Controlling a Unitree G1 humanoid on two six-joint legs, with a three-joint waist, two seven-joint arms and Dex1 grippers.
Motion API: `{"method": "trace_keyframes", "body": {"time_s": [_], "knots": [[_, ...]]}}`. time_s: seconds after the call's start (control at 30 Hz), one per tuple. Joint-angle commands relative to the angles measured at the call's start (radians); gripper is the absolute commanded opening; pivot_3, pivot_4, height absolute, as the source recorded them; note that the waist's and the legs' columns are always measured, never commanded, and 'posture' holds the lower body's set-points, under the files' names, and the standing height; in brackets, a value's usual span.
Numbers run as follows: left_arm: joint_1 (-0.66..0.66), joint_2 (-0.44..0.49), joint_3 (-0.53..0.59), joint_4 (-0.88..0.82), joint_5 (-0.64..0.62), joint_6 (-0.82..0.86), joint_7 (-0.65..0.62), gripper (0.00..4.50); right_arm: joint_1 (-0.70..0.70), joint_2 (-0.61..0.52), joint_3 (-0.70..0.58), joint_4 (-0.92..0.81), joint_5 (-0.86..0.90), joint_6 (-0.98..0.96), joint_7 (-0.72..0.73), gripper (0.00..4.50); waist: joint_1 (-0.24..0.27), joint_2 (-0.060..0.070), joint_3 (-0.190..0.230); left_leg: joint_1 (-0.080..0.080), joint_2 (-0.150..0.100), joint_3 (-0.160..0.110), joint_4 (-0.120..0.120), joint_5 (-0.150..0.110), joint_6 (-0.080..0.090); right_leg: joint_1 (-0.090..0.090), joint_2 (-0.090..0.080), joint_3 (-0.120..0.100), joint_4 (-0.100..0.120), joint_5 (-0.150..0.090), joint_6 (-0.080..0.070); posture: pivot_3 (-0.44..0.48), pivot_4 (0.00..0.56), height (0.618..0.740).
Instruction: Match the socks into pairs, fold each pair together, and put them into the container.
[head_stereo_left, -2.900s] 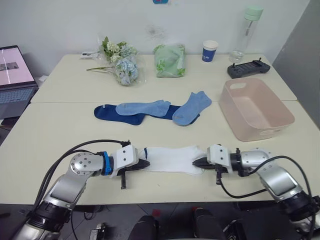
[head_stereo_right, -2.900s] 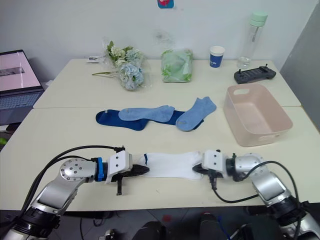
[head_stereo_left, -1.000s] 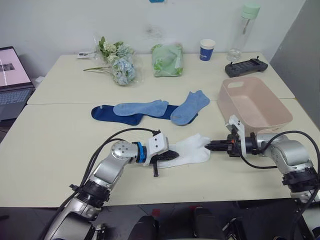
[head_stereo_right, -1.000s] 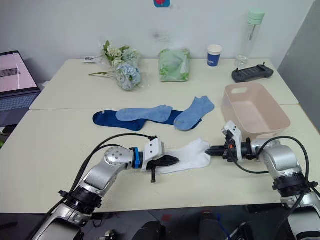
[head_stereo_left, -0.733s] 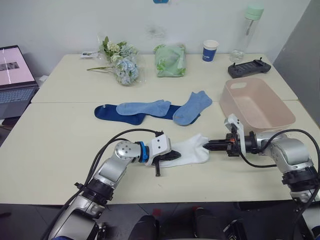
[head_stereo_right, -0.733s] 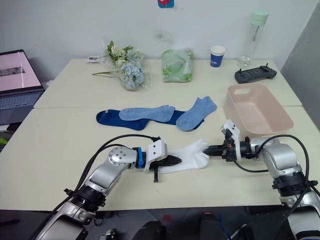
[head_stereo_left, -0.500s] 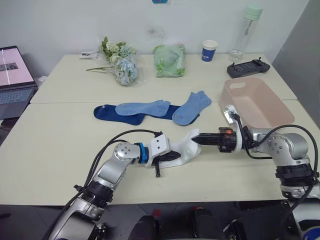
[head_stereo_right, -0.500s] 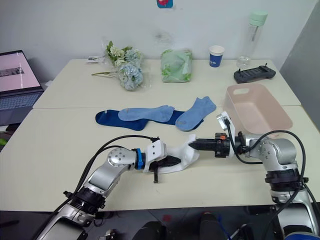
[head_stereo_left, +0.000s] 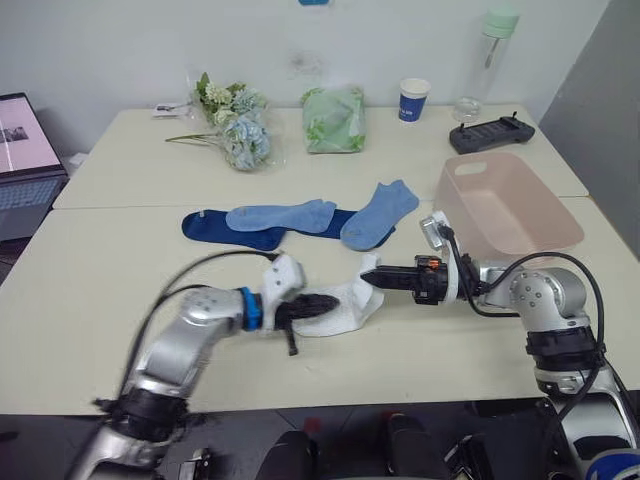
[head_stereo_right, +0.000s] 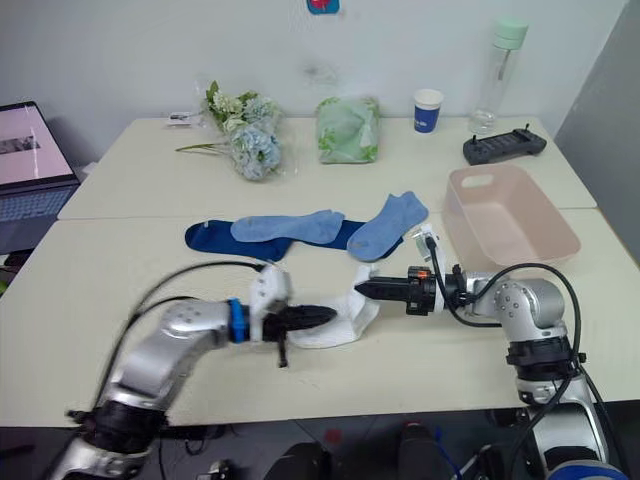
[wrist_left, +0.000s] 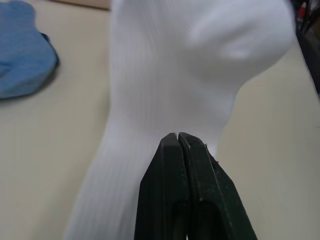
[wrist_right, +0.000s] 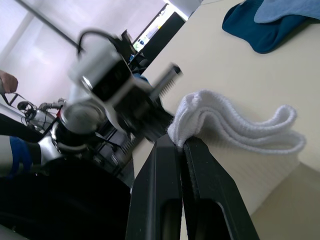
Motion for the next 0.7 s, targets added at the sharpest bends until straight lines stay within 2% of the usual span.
{"method": "trace_keyframes", "body": {"time_s": [0.03,0.13,0.23,0.37,0.5,0.6,0.7], "knots": [[0.063,0.109,0.147,-0.067,-0.08,0.084,-0.022,0.0,-0.032,0.018,0.05,-0.031,-0.011,-0.025,0.012,0.04,-0.001,0.001,0.0,0.0,0.0,0.0,0.0,0.0,0.0,0.0,0.0,0.0,0.0,0.0,0.0,0.0,0.15,0.74],[0.108,0.139,0.199,-0.039,-0.061,0.048,0.005,0.0,-0.042,0.037,0.125,-0.031,-0.057,-0.063,0.022,0.04,0.003,0.001,0.0,0.0,0.0,0.0,0.0,0.0,0.0,0.001,0.0,0.0,-0.001,0.0,0.0,0.0,0.15,0.74],[0.125,0.135,0.201,-0.036,-0.042,0.014,0.029,0.0,-0.045,0.062,0.169,-0.02,-0.086,-0.099,0.032,0.04,0.012,0.001,0.001,0.0,0.0,-0.001,0.0,0.0,-0.001,0.001,-0.001,-0.001,-0.002,0.0,0.0,0.0,0.15,0.74],[0.122,0.066,0.192,-0.045,-0.057,0.009,0.099,0.0,-0.049,0.11,0.303,0.053,-0.219,-0.215,0.025,0.04,0.01,0.0,0.0,0.0,0.0,0.0,0.0,0.0,-0.001,0.001,-0.002,0.0,-0.002,0.0,0.0,0.0,0.15,0.74],[0.122,0.075,0.193,-0.059,-0.066,0.006,0.095,0.0,-0.037,0.112,0.311,0.056,-0.25,-0.269,0.039,0.04,0.009,0.0,0.0,-0.001,0.0,-0.001,0.0,0.0,-0.001,0.0,-0.001,0.0,-0.001,0.0,0.0,0.0,0.15,0.74],[0.128,0.098,0.198,-0.05,-0.068,-0.002,0.07,0.0,-0.035,0.114,0.267,0.028,-0.216,-0.228,0.029,0.76,0.008,0.0,0.0,-0.001,0.0,0.0,0.0,0.0,-0.001,0.0,-0.001,0.0,-0.002,0.0,0.0,0.0,0.15,0.74],[0.115,0.118,0.198,-0.027,-0.067,-0.014,0.049,0.0,-0.032,0.112,0.217,-0.023,-0.164,-0.163,0.016,1.78,0.009,0.0,0.001,-0.001,0.0,-0.001,0.0,0.0,-0.001,0.0,-0.001,0.0,-0.001,0.0,0.0,0.0,0.15,0.74]]}}
